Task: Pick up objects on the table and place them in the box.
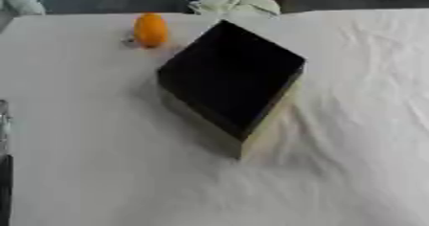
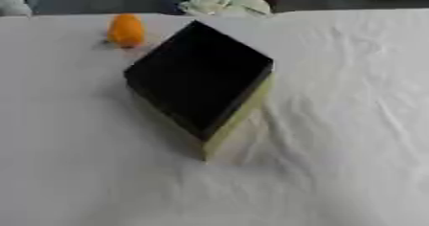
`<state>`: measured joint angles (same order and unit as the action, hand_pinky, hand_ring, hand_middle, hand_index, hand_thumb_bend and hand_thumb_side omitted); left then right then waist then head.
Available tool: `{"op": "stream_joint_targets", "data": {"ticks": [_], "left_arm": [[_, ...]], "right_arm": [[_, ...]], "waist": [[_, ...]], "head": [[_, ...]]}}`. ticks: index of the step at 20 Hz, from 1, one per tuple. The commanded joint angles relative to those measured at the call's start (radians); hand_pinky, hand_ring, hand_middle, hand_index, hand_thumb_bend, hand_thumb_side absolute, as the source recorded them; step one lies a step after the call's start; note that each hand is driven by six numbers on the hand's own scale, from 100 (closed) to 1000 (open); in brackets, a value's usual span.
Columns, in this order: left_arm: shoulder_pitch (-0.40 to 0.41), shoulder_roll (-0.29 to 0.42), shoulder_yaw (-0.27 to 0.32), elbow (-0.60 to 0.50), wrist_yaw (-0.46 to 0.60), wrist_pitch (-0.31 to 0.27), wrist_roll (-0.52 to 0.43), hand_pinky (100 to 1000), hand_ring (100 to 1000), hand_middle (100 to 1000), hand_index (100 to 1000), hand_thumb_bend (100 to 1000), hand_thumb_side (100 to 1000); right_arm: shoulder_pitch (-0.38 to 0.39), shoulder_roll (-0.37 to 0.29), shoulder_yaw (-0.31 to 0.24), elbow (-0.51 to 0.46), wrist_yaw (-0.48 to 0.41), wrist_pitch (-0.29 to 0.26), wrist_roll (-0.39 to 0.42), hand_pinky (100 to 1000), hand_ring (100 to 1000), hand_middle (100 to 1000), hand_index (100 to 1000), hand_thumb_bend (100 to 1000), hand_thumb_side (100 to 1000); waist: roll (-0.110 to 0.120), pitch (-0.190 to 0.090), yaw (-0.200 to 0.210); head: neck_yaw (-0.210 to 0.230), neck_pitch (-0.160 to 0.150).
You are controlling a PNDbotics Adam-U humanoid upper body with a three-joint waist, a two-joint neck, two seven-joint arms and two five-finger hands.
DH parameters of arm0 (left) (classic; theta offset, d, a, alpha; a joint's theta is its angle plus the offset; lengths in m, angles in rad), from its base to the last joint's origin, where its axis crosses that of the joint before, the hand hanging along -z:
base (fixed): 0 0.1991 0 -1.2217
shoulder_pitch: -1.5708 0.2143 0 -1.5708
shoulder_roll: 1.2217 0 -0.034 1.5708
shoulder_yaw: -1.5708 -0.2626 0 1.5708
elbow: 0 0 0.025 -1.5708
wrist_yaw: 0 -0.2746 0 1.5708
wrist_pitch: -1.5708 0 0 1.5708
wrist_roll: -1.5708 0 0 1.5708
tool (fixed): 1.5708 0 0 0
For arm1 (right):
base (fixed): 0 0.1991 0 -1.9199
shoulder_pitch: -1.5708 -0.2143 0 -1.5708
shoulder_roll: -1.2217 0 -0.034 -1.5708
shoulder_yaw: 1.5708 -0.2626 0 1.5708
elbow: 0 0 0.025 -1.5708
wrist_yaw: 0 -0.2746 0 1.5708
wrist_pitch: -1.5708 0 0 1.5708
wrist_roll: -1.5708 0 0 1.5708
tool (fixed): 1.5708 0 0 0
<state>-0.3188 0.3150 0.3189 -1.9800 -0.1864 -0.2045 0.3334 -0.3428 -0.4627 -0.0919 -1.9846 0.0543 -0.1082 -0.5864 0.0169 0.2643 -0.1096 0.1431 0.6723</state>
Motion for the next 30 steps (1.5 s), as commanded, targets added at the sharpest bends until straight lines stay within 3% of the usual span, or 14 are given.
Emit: {"op": "stream_joint_targets", "data": {"ticks": [1,9,16,22,26,30], "left_arm": [[-0.011,0.013,0.001,-0.020,-0.008,-0.002,-0.002,535,586,642,645,256,662],[-0.011,0.013,0.002,-0.020,-0.009,-0.001,-0.002,534,586,642,644,259,661],[-0.036,0.049,-0.005,-0.016,-0.012,0.009,-0.002,537,592,652,660,298,632],[-0.146,0.216,-0.031,0.075,-0.059,0.027,-0.009,542,604,669,679,360,573],[-0.242,0.346,-0.065,0.211,-0.079,0.031,-0.026,539,611,684,698,374,571],[-0.333,0.444,-0.111,0.379,-0.156,0.042,-0.121,542,624,707,743,425,588]], "right_arm": [[-0.008,-0.016,-0.006,-0.015,-0.005,0.001,0.000,770,757,695,852,272,1000],[-0.007,-0.016,-0.006,-0.015,-0.005,0.001,-0.001,770,757,695,853,273,1000],[-0.004,-0.037,-0.013,-0.015,0.001,-0.003,-0.006,770,757,696,853,275,1000],[0.004,-0.049,-0.010,-0.015,0.003,0.000,-0.004,770,757,696,854,277,1000],[0.008,-0.053,-0.008,-0.015,0.004,0.001,-0.003,770,758,696,854,277,1000],[0.008,-0.060,-0.004,-0.015,0.003,0.001,0.002,770,758,696,854,278,1000]], "waist": [[-0.002,-0.015,0.001],[-0.002,-0.013,0.001],[-0.001,-0.010,-0.011],[0.010,-0.016,-0.012],[0.017,-0.021,-0.013],[0.020,-0.023,-0.016]], "head": [[-0.001,0.004],[-0.005,0.028],[-0.025,0.028],[-0.026,0.035],[-0.023,0.035],[-0.020,0.035]]}}
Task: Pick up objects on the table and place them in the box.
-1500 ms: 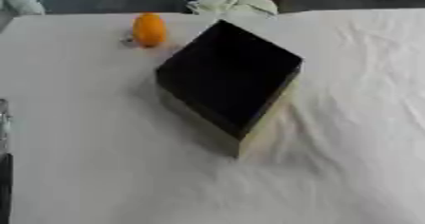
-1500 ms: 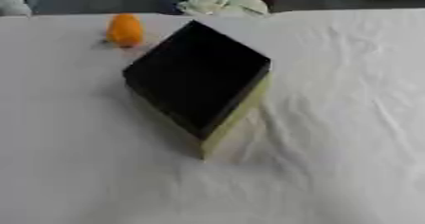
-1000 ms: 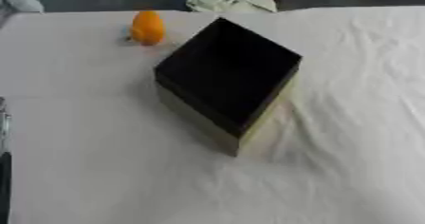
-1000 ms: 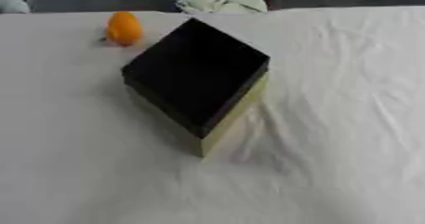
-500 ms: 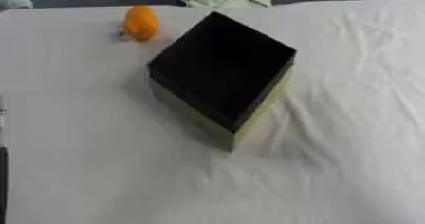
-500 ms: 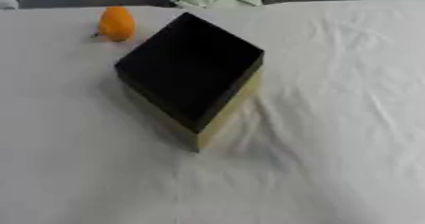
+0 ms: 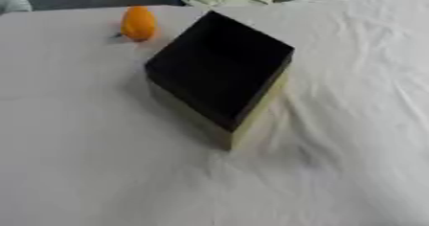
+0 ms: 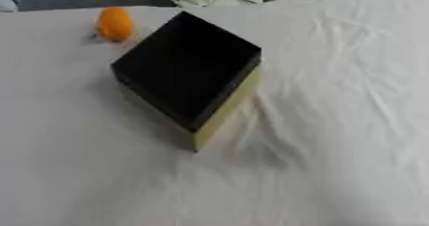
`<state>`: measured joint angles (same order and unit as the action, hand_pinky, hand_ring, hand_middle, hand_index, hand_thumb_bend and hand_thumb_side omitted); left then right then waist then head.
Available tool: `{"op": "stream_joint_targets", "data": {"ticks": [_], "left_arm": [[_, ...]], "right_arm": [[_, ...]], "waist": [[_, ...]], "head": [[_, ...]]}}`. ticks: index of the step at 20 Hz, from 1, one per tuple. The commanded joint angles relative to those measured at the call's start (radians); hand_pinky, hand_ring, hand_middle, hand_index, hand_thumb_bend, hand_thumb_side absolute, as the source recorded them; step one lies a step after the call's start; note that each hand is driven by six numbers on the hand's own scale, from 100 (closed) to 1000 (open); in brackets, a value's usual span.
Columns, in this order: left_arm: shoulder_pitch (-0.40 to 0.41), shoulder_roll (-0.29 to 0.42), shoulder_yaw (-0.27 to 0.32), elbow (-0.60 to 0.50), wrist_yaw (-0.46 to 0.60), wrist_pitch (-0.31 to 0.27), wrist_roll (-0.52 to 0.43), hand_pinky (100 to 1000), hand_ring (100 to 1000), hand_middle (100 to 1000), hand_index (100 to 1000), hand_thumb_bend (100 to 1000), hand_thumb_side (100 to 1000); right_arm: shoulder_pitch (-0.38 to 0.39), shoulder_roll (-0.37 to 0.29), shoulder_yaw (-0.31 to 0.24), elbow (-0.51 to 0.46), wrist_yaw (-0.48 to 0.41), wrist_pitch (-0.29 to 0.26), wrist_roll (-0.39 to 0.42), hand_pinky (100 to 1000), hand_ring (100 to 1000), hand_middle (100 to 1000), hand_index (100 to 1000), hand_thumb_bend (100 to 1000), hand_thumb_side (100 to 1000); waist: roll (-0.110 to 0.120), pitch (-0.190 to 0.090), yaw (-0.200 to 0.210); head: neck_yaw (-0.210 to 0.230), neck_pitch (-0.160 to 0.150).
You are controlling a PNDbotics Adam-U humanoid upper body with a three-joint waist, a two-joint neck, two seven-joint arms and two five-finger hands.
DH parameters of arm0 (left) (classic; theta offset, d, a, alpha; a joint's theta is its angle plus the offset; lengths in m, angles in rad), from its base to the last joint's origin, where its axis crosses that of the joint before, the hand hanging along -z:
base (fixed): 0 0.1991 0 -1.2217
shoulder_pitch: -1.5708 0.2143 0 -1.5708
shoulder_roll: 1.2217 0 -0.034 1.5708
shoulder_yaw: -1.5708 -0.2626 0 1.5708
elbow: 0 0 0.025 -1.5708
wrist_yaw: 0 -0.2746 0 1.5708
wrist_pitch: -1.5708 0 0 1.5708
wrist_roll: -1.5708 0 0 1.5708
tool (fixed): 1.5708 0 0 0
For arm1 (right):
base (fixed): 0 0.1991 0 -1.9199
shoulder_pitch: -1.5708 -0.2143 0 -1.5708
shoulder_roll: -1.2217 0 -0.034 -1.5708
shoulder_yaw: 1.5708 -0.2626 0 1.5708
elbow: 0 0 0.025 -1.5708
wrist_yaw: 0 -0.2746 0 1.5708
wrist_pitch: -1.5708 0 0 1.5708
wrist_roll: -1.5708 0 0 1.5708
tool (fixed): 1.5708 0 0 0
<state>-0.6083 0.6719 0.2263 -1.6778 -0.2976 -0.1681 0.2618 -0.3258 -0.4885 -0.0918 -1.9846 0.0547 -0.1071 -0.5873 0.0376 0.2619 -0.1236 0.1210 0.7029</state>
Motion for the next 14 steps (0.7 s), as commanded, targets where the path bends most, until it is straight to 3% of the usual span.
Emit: {"op": "stream_joint_targets", "data": {"ticks": [1,7,14], "left_arm": [[-0.069,0.103,-0.030,0.115,-0.072,0.006,-0.076,545,628,713,754,444,599],[-0.234,0.144,-0.121,0.343,-0.277,-0.034,-0.258,573,673,763,827,525,670],[-0.431,0.098,-0.166,0.609,-0.519,-0.107,-0.456,606,707,794,862,580,678]], "right_arm": [[-0.009,-0.035,-0.003,-0.015,0.003,0.001,0.004,770,758,695,854,279,1000],[-0.014,-0.039,0.005,-0.015,0.000,0.002,0.013,770,758,695,854,279,1000],[-0.018,-0.045,0.011,-0.015,-0.003,0.003,0.021,770,759,694,855,281,1000]], "waist": [[0.000,-0.020,-0.003],[0.001,-0.015,-0.009],[-0.001,-0.007,-0.015]], "head": [[0.003,0.005],[0.010,0.009],[0.012,-0.002]]}}
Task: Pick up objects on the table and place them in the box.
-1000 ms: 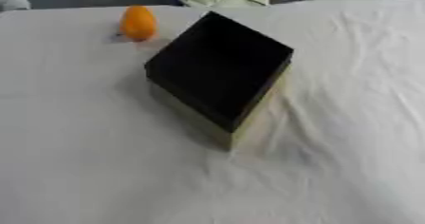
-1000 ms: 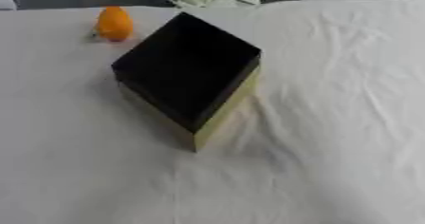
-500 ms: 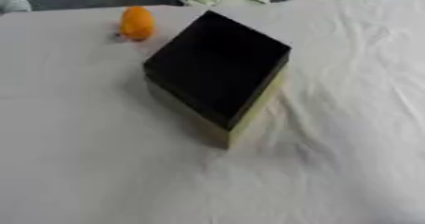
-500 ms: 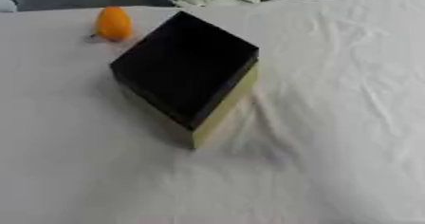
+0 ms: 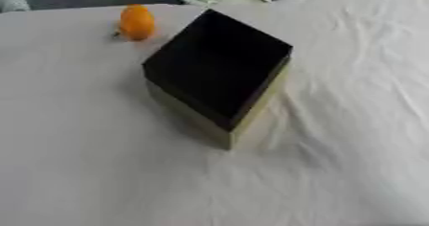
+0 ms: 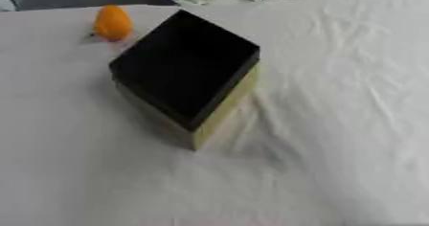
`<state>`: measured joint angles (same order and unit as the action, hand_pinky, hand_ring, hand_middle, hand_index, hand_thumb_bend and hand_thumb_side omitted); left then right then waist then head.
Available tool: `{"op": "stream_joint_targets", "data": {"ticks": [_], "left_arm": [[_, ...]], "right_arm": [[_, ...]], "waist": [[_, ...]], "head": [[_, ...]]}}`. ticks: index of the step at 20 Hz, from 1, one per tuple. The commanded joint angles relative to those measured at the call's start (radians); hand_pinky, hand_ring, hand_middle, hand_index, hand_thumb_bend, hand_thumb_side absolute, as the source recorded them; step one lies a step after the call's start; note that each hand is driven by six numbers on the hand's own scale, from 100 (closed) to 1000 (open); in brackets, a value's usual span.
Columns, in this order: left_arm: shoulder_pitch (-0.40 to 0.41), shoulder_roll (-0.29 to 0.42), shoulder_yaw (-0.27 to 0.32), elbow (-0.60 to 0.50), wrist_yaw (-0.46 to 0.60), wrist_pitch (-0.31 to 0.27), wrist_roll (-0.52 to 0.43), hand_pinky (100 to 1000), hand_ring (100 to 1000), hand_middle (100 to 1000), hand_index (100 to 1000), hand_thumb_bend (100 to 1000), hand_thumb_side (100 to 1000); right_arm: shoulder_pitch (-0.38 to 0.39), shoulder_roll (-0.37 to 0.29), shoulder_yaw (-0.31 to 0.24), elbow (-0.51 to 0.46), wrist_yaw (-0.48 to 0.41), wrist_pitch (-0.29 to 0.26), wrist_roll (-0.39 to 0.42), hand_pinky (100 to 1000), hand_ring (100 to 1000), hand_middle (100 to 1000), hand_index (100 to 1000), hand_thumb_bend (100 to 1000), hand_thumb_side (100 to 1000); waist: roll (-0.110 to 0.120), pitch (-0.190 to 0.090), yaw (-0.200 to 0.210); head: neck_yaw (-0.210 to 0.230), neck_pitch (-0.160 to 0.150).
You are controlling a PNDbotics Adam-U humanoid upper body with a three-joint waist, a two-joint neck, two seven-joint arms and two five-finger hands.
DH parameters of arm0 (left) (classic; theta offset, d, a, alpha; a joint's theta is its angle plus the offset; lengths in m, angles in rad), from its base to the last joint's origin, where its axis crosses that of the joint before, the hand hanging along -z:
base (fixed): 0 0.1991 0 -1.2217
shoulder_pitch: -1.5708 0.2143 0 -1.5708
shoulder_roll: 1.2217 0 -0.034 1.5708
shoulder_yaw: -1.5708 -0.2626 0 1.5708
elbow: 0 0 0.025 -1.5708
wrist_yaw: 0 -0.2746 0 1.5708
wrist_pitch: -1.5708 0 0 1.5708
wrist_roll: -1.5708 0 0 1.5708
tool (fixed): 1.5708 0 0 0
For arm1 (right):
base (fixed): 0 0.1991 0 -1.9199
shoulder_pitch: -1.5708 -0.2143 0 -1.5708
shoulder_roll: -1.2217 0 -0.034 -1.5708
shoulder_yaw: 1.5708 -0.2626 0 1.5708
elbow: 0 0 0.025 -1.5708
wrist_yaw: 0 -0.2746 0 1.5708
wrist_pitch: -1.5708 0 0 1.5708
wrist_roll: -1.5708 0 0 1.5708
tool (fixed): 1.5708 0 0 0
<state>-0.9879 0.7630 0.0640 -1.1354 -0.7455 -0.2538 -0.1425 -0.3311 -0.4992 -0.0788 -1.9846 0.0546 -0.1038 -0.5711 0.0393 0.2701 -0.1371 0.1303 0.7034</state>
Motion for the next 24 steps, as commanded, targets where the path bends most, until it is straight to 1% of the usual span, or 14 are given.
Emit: {"op": "stream_joint_targets", "data": {"ticks": [1,5,8,10,13,15,20,21,22,24], "left_arm": [[-0.076,-0.007,-0.005,0.099,-0.099,-0.032,-0.070,606,707,796,863,584,676],[-0.161,-0.064,-0.001,0.201,-0.169,-0.070,-0.128,607,708,793,859,604,664],[-0.212,-0.110,0.001,0.266,-0.225,-0.080,-0.155,612,715,791,855,620,654],[-0.237,-0.140,0.004,0.302,-0.263,-0.086,-0.165,613,716,791,854,630,648],[-0.253,-0.176,0.008,0.335,-0.302,-0.094,-0.171,615,718,790,852,645,644],[-0.257,-0.193,0.007,0.345,-0.317,-0.104,-0.173,617,720,791,853,670,641],[-0.274,-0.235,0.002,0.358,-0.361,-0.126,-0.180,625,728,795,855,742,590],[-0.279,-0.241,0.000,0.360,-0.372,-0.131,-0.183,629,732,797,857,772,602],[-0.283,-0.248,-0.001,0.361,-0.382,-0.138,-0.188,630,733,799,858,760,581],[-0.293,-0.259,-0.002,0.367,-0.404,-0.144,-0.201,640,741,804,865,782,571]], "right_arm": [[-0.013,-0.035,-0.001,-0.015,-0.003,-0.001,0.006,770,759,694,855,281,1000],[-0.016,-0.034,0.002,-0.015,-0.005,0.000,0.010,771,759,694,855,282,1000],[-0.021,-0.030,0.005,-0.015,-0.008,0.001,0.013,771,759,694,855,282,1000],[-0.026,-0.026,0.008,-0.015,-0.010,0.002,0.017,771,759,694,855,282,1000],[-0.031,-0.022,0.009,-0.015,-0.012,0.001,0.020,771,760,694,856,283,1000],[-0.033,-0.021,0.010,-0.015,-0.013,0.001,0.021,771,760,693,856,283,1000],[-0.041,-0.017,0.012,-0.015,-0.015,0.000,0.024,771,760,693,856,283,1000],[-0.042,-0.016,0.012,-0.015,-0.015,0.000,0.024,771,760,693,856,278,1000],[-0.042,-0.016,0.013,-0.015,-0.015,0.001,0.024,771,760,693,856,283,1000],[-0.044,-0.015,0.013,-0.015,-0.016,0.001,0.025,772,760,693,856,283,1000]], "waist": [[-0.004,-0.013,-0.002],[-0.012,-0.005,-0.004],[-0.018,0.001,-0.006],[-0.021,0.005,-0.008],[-0.024,0.010,-0.013],[-0.024,0.014,-0.015],[-0.026,0.023,-0.022],[-0.026,0.025,-0.024],[-0.025,0.026,-0.025],[-0.024,0.029,-0.029]], "head": [[0.005,-0.004],[0.012,-0.014],[0.017,-0.023],[0.031,-0.024],[0.068,-0.014],[0.082,-0.011],[0.089,-0.021],[0.089,-0.024],[0.089,-0.027],[0.088,-0.034]]}}
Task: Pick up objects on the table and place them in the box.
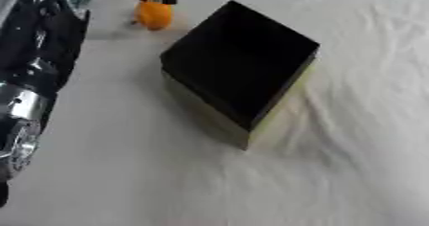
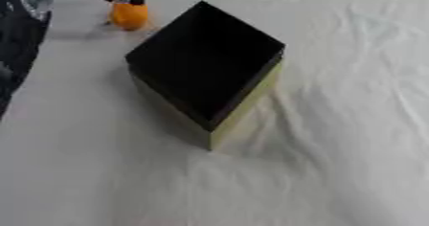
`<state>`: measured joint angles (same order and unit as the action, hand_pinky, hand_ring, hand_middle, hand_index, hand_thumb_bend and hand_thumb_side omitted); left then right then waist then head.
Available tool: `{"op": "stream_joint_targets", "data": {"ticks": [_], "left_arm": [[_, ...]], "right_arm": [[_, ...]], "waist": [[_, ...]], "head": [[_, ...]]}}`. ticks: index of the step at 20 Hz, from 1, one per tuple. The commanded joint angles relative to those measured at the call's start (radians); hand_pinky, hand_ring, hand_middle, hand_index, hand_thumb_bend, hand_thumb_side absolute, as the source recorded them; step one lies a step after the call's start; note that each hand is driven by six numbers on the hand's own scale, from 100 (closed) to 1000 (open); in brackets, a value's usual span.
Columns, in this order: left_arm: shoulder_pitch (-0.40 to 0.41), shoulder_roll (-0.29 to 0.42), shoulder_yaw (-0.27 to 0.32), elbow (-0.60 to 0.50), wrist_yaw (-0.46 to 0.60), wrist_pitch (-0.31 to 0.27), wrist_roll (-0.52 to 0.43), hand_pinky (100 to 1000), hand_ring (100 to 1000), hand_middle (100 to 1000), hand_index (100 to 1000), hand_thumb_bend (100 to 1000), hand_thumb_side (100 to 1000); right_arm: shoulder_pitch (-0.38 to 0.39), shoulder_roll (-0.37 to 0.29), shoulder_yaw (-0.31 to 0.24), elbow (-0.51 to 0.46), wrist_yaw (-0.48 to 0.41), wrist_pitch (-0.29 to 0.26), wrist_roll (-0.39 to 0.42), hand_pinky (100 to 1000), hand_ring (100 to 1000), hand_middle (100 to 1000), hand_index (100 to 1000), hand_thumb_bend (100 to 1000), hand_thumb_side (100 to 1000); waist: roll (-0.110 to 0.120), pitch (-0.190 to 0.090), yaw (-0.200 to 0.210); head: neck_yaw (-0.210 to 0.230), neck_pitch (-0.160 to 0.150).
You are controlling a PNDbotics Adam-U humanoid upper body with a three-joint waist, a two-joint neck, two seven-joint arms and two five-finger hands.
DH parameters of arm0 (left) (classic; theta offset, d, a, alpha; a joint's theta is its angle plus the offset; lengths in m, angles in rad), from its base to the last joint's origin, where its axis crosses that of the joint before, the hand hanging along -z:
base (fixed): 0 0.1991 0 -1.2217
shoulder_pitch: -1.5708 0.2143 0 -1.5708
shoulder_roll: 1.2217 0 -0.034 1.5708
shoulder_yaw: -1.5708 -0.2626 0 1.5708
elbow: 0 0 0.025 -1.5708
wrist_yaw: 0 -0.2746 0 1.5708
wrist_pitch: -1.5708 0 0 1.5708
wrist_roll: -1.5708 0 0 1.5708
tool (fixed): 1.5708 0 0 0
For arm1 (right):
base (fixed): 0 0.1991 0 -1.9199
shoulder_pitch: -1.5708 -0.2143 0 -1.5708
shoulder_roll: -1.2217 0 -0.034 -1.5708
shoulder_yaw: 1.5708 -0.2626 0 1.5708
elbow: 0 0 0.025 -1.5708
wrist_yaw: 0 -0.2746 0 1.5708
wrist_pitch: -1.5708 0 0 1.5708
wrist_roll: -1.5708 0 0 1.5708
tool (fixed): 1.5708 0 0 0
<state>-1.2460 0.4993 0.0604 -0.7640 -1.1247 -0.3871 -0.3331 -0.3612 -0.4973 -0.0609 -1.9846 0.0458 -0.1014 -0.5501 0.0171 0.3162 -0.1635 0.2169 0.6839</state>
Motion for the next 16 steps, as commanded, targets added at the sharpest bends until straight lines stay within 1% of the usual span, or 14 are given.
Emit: {"op": "stream_joint_targets", "data": {"ticks": [1,2,5,8,10,11,12,13,15,16], "left_arm": [[-0.040,0.001,0.001,-0.001,-0.039,-0.010,-0.019,645,745,808,870,787,567],[-0.045,-0.003,0.001,0.003,-0.054,-0.007,-0.028,649,749,810,872,784,564],[-0.052,-0.010,0.010,0.011,-0.085,0.001,-0.039,652,751,811,872,730,539],[-0.053,-0.009,0.022,0.015,-0.086,0.014,-0.036,655,753,814,872,693,522],[-0.055,-0.006,0.025,0.021,-0.095,0.027,-0.039,663,762,827,874,678,469],[-0.056,-0.005,0.026,0.024,-0.102,0.033,-0.040,663,761,828,871,640,395],[-0.057,-0.005,0.028,0.025,-0.109,0.039,-0.041,665,763,830,872,640,360],[-0.058,-0.005,0.028,0.027,-0.116,0.042,-0.043,669,767,833,873,635,306],[-0.059,-0.004,0.026,0.030,-0.143,0.050,-0.051,680,776,848,874,633,170],[-0.059,-0.004,0.026,0.030,-0.159,0.056,-0.053,682,777,852,875,631,124]], "right_arm": [[-0.015,-0.016,-0.004,-0.015,-0.008,-0.001,0.004,772,760,693,857,283,1000],[-0.016,-0.015,-0.003,-0.015,-0.008,-0.001,0.005,772,760,692,857,283,1000],[-0.016,-0.014,-0.002,-0.015,-0.008,0.000,0.006,772,761,692,857,283,1000],[-0.014,-0.014,-0.002,-0.015,-0.008,0.002,0.006,772,761,692,857,283,1000],[-0.014,-0.014,-0.002,-0.015,-0.008,0.002,0.005,772,761,692,857,283,1000],[-0.015,-0.014,-0.002,-0.015,-0.008,0.002,0.005,772,761,691,857,284,1000],[-0.015,-0.014,-0.001,-0.015,-0.008,0.001,0.006,772,761,691,857,284,1000],[-0.015,-0.013,-0.001,-0.015,-0.008,0.001,0.006,772,761,691,857,284,1000],[-0.016,-0.013,-0.001,-0.015,-0.009,0.001,0.006,772,761,691,857,285,1000],[-0.017,-0.013,-0.001,-0.015,-0.009,0.001,0.006,772,761,691,858,285,1000]], "waist": [[0.000,-0.016,-0.004],[0.001,-0.015,-0.006],[0.006,-0.014,-0.009],[0.009,-0.012,-0.011],[0.011,-0.011,-0.012],[0.011,-0.010,-0.013],[0.011,-0.009,-0.013],[0.011,-0.009,-0.013],[0.010,-0.007,-0.014],[0.010,-0.005,-0.014]], "head": [[0.000,-0.018],[-0.001,-0.022],[-0.006,-0.029],[-0.012,-0.031],[-0.014,-0.032],[-0.014,-0.033],[-0.015,-0.034],[-0.015,-0.035],[-0.014,-0.039],[-0.014,-0.042]]}}
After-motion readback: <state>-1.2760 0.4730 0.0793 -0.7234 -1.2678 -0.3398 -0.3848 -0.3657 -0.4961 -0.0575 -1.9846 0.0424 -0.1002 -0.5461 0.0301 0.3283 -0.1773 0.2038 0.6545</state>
